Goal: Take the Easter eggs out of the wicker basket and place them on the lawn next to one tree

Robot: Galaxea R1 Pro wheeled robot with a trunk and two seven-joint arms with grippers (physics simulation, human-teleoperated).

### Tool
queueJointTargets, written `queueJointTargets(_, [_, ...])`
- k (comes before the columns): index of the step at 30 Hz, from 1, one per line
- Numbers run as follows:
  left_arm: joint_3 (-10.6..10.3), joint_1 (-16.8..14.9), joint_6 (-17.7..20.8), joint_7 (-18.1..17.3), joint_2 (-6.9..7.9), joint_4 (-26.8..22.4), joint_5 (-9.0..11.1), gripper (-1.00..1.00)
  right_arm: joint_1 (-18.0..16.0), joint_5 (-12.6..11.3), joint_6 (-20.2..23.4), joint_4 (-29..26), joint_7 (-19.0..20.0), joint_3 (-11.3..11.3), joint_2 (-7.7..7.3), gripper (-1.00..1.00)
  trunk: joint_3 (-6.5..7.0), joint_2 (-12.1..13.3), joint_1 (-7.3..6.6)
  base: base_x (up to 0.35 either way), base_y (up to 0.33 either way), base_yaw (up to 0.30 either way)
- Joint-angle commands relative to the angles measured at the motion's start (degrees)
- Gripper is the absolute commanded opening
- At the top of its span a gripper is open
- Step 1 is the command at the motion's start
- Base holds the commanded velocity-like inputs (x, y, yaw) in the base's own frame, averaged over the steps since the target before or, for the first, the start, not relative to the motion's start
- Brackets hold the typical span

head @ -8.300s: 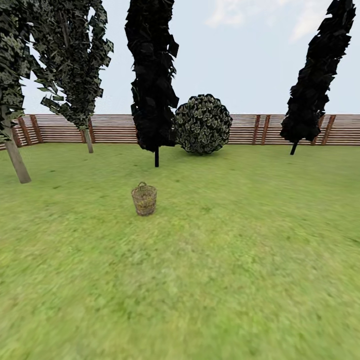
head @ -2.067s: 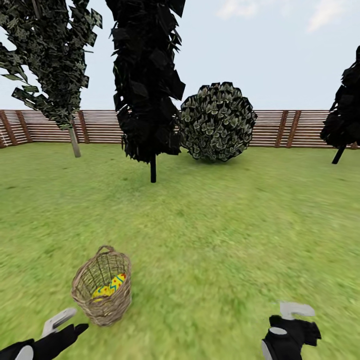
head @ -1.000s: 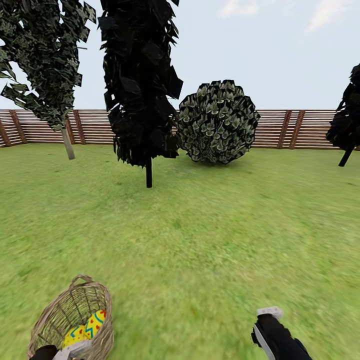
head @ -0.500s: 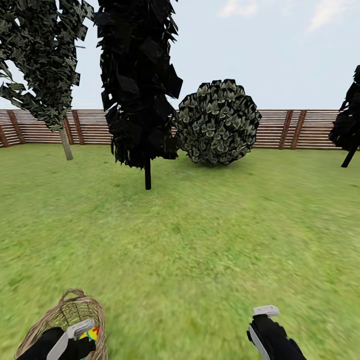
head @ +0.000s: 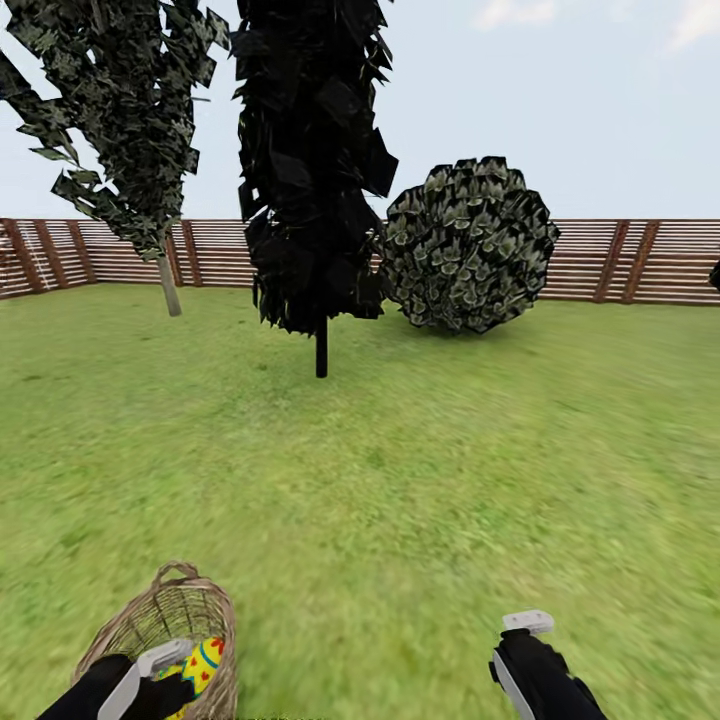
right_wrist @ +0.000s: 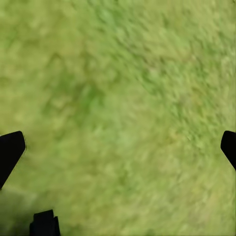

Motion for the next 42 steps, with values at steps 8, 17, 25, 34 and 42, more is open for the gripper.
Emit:
queueJointTargets(8, [0.7,0.0,-3.2,-0.4,4.37,-1.9,0.1,1.00,0.0,0.3,-0.4,-0.1,0.0,0.0,-0.04,1.00,-0.06,0.0,0.00,0.000,0.000,0.206])
queueJointTargets(17, [0.6,0.0,-7.9,0.0,4.24,-1.6,0.1,1.00,0.0,0.3,-1.4,-0.1,0.2,0.1,-0.04,1.00,-0.06,0.0,0.00,0.000,0.000,0.011])
queueJointTargets(25, [0.6,0.0,-8.1,0.0,2.89,-1.5,0.0,1.00,0.0,0.4,-1.4,-0.1,0.2,0.0,-0.05,1.00,-0.06,0.0,0.00,0.000,0.000,0.000])
queueJointTargets(34, [9.5,0.0,-7.9,-0.5,3.41,-1.7,4.9,1.00,0.0,0.5,-1.4,2.0,0.2,0.0,-0.04,1.00,-0.06,0.0,0.00,0.000,0.000,0.000])
queueJointTargets(42, [10.0,0.0,-8.0,-0.6,5.90,-1.9,5.2,1.00,0.0,0.5,-1.5,2.2,0.2,0.0,-0.04,1.00,-0.06,0.0,0.00,0.000,0.000,0.000])
